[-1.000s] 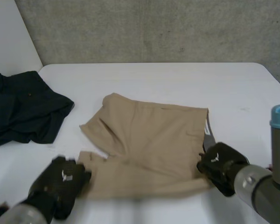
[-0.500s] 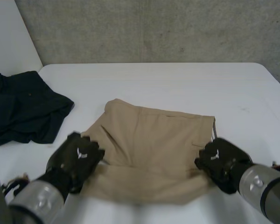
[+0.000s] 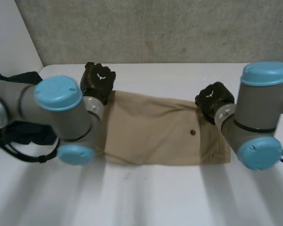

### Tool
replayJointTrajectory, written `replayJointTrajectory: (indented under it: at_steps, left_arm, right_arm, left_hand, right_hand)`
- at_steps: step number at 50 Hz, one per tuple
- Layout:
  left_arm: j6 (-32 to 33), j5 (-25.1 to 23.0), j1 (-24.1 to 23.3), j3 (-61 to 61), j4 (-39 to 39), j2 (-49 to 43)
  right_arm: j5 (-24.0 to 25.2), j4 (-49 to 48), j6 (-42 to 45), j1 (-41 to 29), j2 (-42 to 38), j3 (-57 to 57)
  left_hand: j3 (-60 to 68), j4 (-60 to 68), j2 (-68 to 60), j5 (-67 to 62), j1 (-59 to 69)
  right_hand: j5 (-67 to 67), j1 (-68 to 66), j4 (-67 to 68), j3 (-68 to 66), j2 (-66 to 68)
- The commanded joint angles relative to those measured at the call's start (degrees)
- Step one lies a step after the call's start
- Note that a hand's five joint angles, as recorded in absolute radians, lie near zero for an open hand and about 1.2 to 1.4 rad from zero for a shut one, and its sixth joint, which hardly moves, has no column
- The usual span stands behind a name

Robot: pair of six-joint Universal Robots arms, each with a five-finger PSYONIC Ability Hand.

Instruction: Fold the laundry.

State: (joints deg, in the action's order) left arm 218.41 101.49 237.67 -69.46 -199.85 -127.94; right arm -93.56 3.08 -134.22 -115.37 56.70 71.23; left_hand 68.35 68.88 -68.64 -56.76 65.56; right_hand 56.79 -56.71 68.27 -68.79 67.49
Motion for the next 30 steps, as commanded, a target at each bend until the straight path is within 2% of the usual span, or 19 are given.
replayJointTrajectory:
  at_steps: [1, 7, 8, 9, 11, 12, 14, 18, 22, 27, 30]
  left_arm:
    - [-0.18, 1.60, -0.01, 14.78, 0.16, -13.20]
    - [-0.27, 1.34, -0.01, 20.32, -0.28, -18.66]
    - [-0.44, 1.34, -0.10, 21.54, -0.28, -19.79]
    - [-0.62, 1.34, -0.19, 21.82, -0.28, -20.15]
    - [-0.71, 1.43, -0.45, 22.17, -0.28, -20.42]
    - [-0.88, 1.60, -1.06, 22.26, -0.19, -20.25]
    - [-1.15, 1.51, -1.94, 21.91, 0.07, -19.63]
    - [-1.15, 1.51, -3.44, 19.72, 0.42, -16.91]
    - [-1.41, 1.16, -3.26, 12.35, 0.51, -9.36]
    - [-3.60, 0.02, -2.30, 0.92, 1.21, 0.04]
    - [-5.89, -2.96, -1.59, -6.55, 2.71, 5.50]
  right_arm:
    - [-2.33, -1.58, 0.01, -0.03, -12.21, -13.03]
    - [-3.38, -1.93, -0.60, -0.03, -19.15, -19.97]
    - [-3.56, -2.11, -0.78, -0.03, -19.60, -20.51]
    - [-3.82, -2.20, -0.87, -0.11, -19.78, -20.86]
    - [-5.04, -2.55, -1.48, -0.12, -19.70, -21.30]
    - [-5.49, -2.72, -1.75, -0.12, -19.35, -21.39]
    - [-6.45, -3.25, -2.62, -0.03, -18.38, -21.31]
    - [-6.64, -3.25, -6.75, 0.67, -10.40, -18.77]
    - [-5.67, -2.55, -9.48, 0.76, -1.25, -12.00]
    - [-0.76, 4.02, -10.19, 2.42, 5.17, -1.38]
    - [1.53, 6.06, -10.80, 3.84, 5.97, 3.46]
  left_hand:
    - [11.65, 11.12, -11.36, -13.24, 14.44]
    - [11.65, 11.12, -11.36, -13.24, 14.44]
    - [11.65, 11.12, -11.36, -13.24, 14.44]
    - [-2.65, -3.18, 2.94, 1.06, 0.14]
    - [-45.47, -46.00, 45.76, 43.88, -42.68]
    - [-58.35, -58.88, 58.64, 56.76, -55.56]
    - [-58.35, -58.88, 58.64, 56.76, -55.56]
    - [-58.35, -58.88, 58.64, 56.76, -55.56]
    - [-58.35, -58.88, 58.64, 56.76, -55.56]
    - [-57.13, -57.66, 57.42, 55.54, -54.34]
    - [-54.78, -55.31, 55.07, 53.19, -51.99]
  right_hand:
    - [13.21, -23.29, 11.73, -11.21, 12.51]
    - [13.21, -23.29, 11.73, -11.21, 12.51]
    - [3.78, -13.86, 2.29, -1.78, 3.07]
    - [-17.14, 7.05, -18.62, 19.13, -17.84]
    - [-56.79, 46.71, -58.27, 58.79, -57.49]
    - [-56.79, 46.71, -58.27, 58.79, -57.49]
    - [-56.79, 46.71, -58.27, 58.79, -57.49]
    - [-56.79, 46.71, -58.27, 58.79, -57.49]
    - [-56.79, 46.71, -58.27, 58.79, -57.49]
    - [-56.79, 46.71, -58.27, 58.79, -57.49]
    - [-56.79, 46.71, -58.27, 58.79, -57.49]
